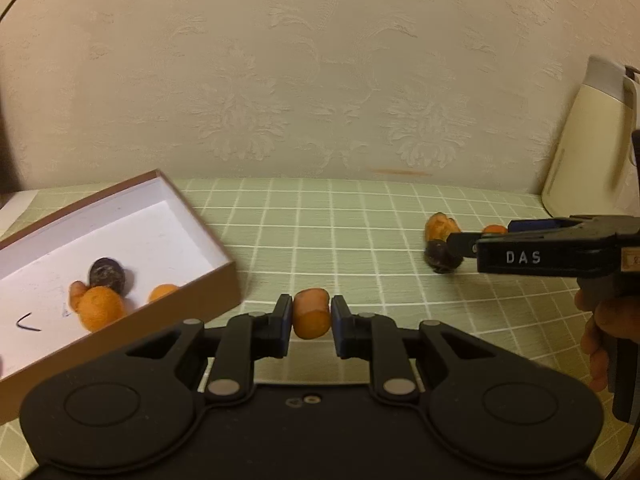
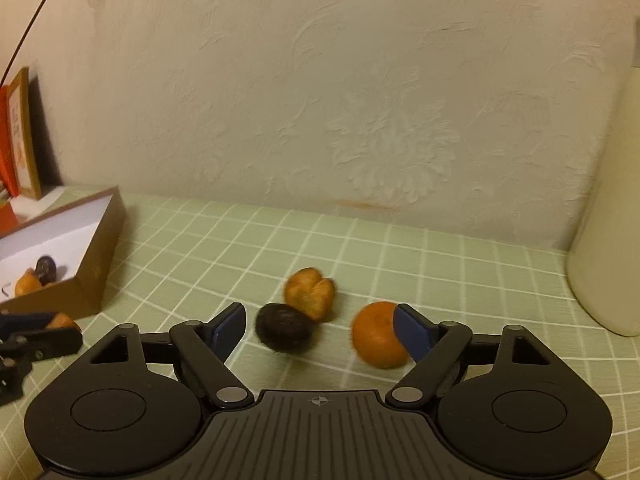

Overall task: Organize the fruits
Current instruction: 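Reach the right tool to the dark fruit and close on it, then carry the oblong fruit and dark fruit in both tools over the box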

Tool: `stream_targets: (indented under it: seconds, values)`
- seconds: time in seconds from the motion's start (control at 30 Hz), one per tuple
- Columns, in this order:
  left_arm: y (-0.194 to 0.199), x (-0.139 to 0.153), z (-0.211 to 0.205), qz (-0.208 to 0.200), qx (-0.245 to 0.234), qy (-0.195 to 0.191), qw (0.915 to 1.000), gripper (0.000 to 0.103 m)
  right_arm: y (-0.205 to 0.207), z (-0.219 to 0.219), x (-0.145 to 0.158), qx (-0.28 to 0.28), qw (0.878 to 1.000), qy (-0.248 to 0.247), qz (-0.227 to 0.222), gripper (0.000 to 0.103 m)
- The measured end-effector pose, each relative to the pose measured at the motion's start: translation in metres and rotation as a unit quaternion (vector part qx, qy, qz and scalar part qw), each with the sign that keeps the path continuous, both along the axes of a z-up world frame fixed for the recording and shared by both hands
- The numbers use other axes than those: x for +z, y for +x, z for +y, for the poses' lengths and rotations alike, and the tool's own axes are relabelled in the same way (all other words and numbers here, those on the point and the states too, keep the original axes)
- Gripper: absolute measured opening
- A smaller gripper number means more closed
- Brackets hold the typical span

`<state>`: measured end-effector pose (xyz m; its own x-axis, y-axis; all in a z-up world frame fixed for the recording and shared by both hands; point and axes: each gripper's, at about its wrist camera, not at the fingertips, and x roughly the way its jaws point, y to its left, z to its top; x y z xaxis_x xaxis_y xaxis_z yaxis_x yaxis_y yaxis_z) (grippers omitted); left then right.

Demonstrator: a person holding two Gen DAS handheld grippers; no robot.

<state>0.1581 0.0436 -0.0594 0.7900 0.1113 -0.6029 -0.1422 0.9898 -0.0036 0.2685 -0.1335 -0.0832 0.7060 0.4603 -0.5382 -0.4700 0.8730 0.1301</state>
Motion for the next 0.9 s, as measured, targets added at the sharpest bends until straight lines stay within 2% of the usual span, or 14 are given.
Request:
stream_targets:
  seconds: [0.1, 0.17, 0.23, 0.47, 0.5, 0.57, 0.8, 0.83, 0.87, 0.9]
  values:
    - [-0.006, 0.001, 0.009, 0.001, 0.011, 0.0, 0.9999, 0.011, 0.0, 0.008, -0.001, 0.003, 1.0, 0.0, -0.002, 0.081]
    - [-0.01, 0.001, 0.015, 0.001, 0.02, 0.001, 0.9998, 0.011, -0.001, 0.012, 0.001, 0.002, 1.0, 0.008, -0.007, 0.076]
    - [-0.014, 0.002, 0.022, 0.0, 0.029, 0.002, 0.9996, 0.011, -0.003, 0.017, 0.005, 0.008, 1.0, 0.009, -0.013, 0.075]
    - [-0.022, 0.004, 0.04, 0.0, 0.052, -0.004, 0.9987, 0.011, 0.004, 0.032, -0.008, 0.009, 1.0, 0.002, 0.018, 0.073]
    - [-0.024, 0.005, 0.042, -0.001, 0.054, -0.004, 0.9985, 0.011, 0.005, 0.032, -0.01, 0.006, 1.0, 0.003, 0.024, 0.072]
    - [-0.025, 0.005, 0.046, -0.001, 0.059, -0.005, 0.9983, 0.011, 0.009, 0.033, -0.015, 0.004, 0.999, 0.003, 0.034, 0.062]
    - [-0.03, 0.006, 0.06, -0.005, 0.08, -0.009, 0.9967, 0.011, 0.019, 0.032, -0.024, -0.01, 0.999, 0.003, 0.045, 0.057]
    - [-0.031, 0.006, 0.062, -0.005, 0.082, -0.009, 0.9966, 0.011, 0.019, 0.032, -0.024, -0.01, 0.999, 0.002, 0.044, 0.043]
    - [-0.031, 0.006, 0.064, -0.005, 0.084, -0.009, 0.9964, 0.011, 0.02, 0.033, -0.023, -0.01, 0.999, 0.0, 0.043, 0.038]
    - [-0.031, 0.006, 0.065, -0.006, 0.085, -0.01, 0.9963, 0.011, 0.02, 0.033, -0.023, -0.008, 0.999, 0.003, 0.047, 0.038]
